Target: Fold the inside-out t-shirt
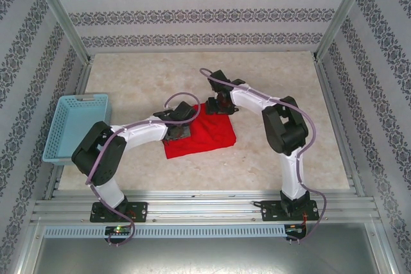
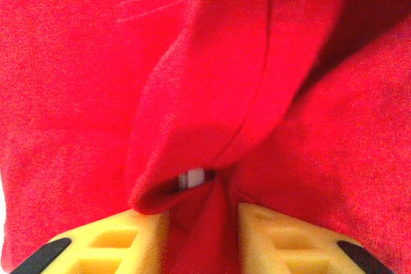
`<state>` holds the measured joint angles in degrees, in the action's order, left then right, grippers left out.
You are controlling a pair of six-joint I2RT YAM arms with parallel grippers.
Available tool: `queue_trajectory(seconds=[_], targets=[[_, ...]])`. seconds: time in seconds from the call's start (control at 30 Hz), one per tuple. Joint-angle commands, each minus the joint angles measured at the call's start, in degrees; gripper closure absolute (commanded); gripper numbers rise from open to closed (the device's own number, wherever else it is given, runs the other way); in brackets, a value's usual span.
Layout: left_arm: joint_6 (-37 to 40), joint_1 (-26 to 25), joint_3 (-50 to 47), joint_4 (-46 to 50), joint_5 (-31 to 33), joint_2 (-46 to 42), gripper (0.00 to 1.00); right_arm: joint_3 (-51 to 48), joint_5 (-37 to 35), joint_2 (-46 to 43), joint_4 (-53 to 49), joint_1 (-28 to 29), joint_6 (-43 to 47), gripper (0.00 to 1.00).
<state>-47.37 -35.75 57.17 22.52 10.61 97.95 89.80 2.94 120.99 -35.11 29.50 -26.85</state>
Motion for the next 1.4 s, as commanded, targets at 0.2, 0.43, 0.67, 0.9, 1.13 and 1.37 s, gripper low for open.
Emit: queue_trajectory(seconds=[0.2, 0.43, 0.67, 0.9, 1.13, 1.37], targets=[[10.39, 3.24, 0.58, -7.81, -4.28, 1.69, 0.7, -23.3, -3.95, -13.5, 3.98, -0.99, -13.65, 0.47], [18.66, 3.26, 16.94, -7.01, -13.25, 13.07, 0.66, -46.94, -2.66, -32.99, 13.61, 8.67, -29.39, 0.51], [23.01, -0.16, 21.07, -0.66, -9.49, 8.77, 0.5, -49.66, -10.12, -46.02, 9.53, 19.5, -36.73, 0.49], [31.07, -6.74, 11.79, 0.59, -3.17, -2.76, 0.36, -48.19, -16.51, -56.78, 5.03, 10.47, -23.88, 0.47], [40.13, -14.7, 15.27, 1.41, 4.09, 1.66, 0.27, -48.1, -14.23, -61.45, 4.62, 2.31, -18.94, 0.47], [43.33, -14.28, 24.25, 3.58, 7.59, 11.74, 0.32, -52.96, -13.32, -67.4, 6.37, 1.84, -19.94, 0.47]])
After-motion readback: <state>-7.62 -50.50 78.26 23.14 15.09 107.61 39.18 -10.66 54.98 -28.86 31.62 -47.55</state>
